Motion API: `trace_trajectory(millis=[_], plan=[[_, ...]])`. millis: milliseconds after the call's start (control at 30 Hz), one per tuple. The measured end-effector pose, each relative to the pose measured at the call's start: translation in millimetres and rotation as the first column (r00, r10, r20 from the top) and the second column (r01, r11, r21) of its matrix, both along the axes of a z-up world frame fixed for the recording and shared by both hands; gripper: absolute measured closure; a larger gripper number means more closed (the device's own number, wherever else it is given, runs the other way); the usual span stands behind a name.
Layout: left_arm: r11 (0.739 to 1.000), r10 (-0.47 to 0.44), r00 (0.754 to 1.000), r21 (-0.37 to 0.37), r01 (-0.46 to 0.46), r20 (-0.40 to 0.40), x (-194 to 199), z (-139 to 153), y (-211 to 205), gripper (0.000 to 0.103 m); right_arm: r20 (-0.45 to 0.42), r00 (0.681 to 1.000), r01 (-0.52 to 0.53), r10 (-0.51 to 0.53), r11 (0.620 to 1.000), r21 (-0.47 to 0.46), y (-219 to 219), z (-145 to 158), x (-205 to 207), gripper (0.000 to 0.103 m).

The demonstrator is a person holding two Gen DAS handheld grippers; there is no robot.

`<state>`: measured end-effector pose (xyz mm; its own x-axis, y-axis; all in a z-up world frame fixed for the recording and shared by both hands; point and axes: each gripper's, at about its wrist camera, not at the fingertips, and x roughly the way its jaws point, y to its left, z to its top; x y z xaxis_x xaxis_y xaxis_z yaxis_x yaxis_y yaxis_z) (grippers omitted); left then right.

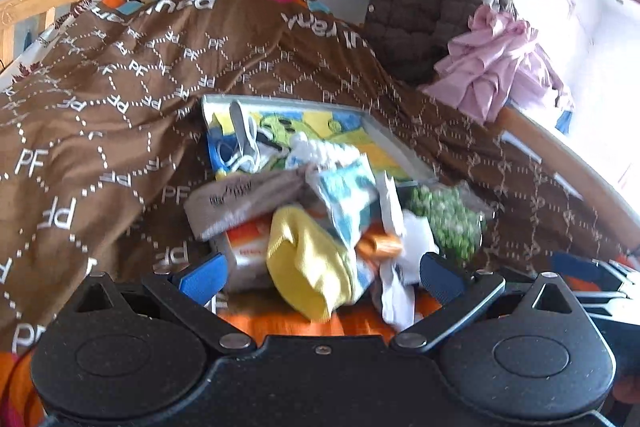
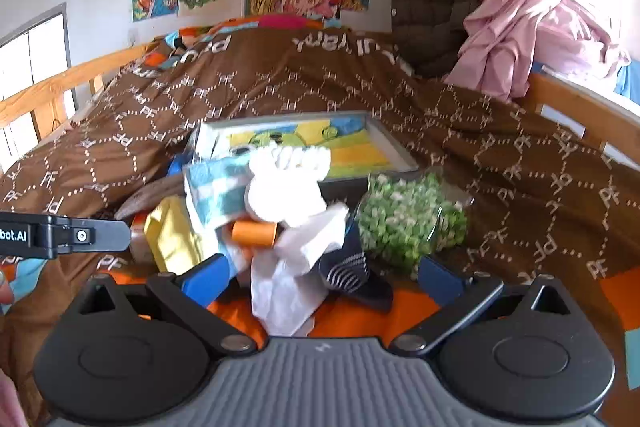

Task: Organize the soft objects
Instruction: 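Move both tools back over the pile of soft items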

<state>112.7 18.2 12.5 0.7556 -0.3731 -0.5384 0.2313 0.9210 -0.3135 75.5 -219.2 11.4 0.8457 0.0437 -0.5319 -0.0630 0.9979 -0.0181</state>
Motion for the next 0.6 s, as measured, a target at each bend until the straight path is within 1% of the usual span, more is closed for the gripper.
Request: trace_trajectory(millis=[167,333,433,500,600], plan=[[0.999,-0.033,0.999,0.037,0.034,-0.031,4.0,-7.9,-7.7,0.001,-0.050,0.999,-0.009,0.009,1.000,-0.016,1.9,-9.0,5.2,0.000],[0.997,-0.026,0.997,0.064,0.031,-0.075,11.2,-18.1,-10.2,0.001,-0.088,0.996,-0.023,0.020,0.999,-0.040,5.5,-17.4,9.7,0.000],[0.998,-0.015,0.994,0.061,0.022,-0.105,14.6,-21.5,-9.7,0.001,-0.087,0.996,-0.033,0.028,0.998,-0.059,8.9,-18.8,10.5,0.000],[0.998,-0.013,0.994,0.059,0.019,-0.112,15.4,-22.3,-9.6,0.001,-0.080,0.996,-0.032,0.026,0.997,-0.074,10.8,-19.0,11.2,0.000],[0.997,-0.010,0.993,0.077,0.019,-0.115,16.9,-24.0,-12.0,0.001,-0.058,0.998,-0.019,0.014,0.996,-0.088,10.8,-17.8,12.8,0.000]])
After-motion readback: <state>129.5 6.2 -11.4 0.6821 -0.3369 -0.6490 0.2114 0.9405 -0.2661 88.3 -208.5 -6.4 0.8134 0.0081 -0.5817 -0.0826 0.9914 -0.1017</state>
